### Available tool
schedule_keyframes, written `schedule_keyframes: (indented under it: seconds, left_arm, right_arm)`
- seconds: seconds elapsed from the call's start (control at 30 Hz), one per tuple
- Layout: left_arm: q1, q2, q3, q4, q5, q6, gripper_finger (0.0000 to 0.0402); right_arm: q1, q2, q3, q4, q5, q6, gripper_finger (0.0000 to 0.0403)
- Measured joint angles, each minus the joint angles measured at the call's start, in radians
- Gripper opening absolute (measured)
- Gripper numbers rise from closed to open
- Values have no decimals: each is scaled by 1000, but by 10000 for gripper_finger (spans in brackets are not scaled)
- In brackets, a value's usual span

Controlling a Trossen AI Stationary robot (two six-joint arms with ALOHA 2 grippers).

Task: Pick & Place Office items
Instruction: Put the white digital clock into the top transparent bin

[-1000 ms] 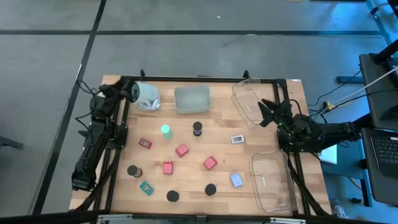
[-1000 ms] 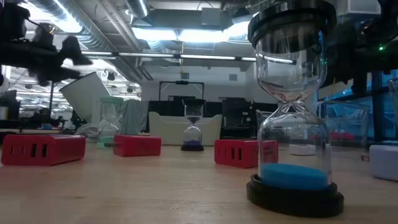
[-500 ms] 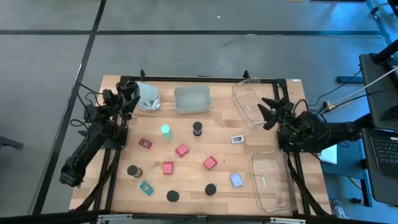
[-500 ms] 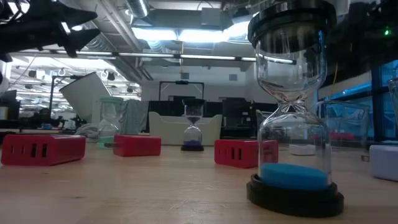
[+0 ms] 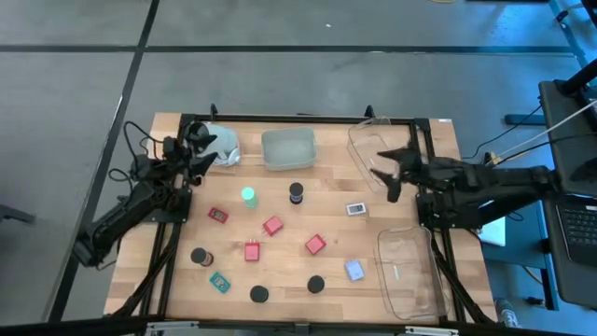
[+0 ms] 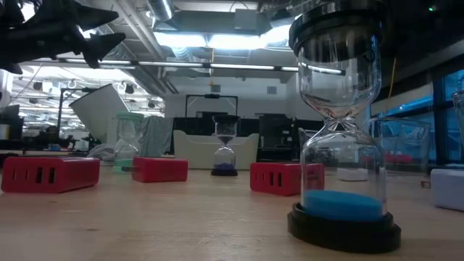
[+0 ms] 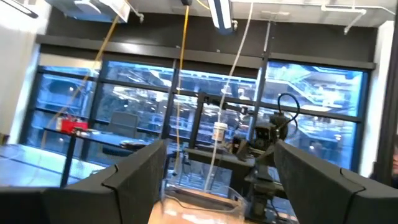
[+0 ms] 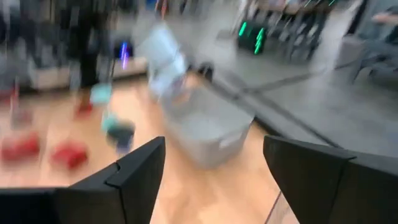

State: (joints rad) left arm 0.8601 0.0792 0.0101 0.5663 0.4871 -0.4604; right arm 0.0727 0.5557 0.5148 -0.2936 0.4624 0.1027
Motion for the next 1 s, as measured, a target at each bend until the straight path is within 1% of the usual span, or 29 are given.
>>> schedule_keyframes:
  seconds: [0.1,0.2,0.27,0.33,0.43,0.53,0.73,0.9,1.0]
  left_arm:
    - [-30,6,0,2,-29,21,296]
    - [-57,6,0,3,-60,50,296]
    - [-71,6,0,8,-68,54,296]
    - [-84,6,0,13,-72,55,296]
    - [-100,6,0,14,-82,55,296]
    - [-114,6,0,14,-102,55,296]
    - [-138,6,0,14,-105,55,296]
    - [-154,7,0,14,-105,55,296]
    - [-159,6,0,14,-106,55,296]
  right_arm:
    - [0,138,85,-84,-86,-48,268]
    - [0,260,142,-159,-200,-108,264]
    - [0,331,172,-196,-283,-118,262]
    - [0,396,196,-214,-342,-114,260]
    - [-5,479,220,-247,-378,-114,259]
    - [-34,550,227,-258,-417,-87,259]
    - [-107,693,227,-280,-575,-35,259]
    - [-125,793,227,-276,-585,-93,259]
    - [-137,843,227,-268,-586,-103,261]
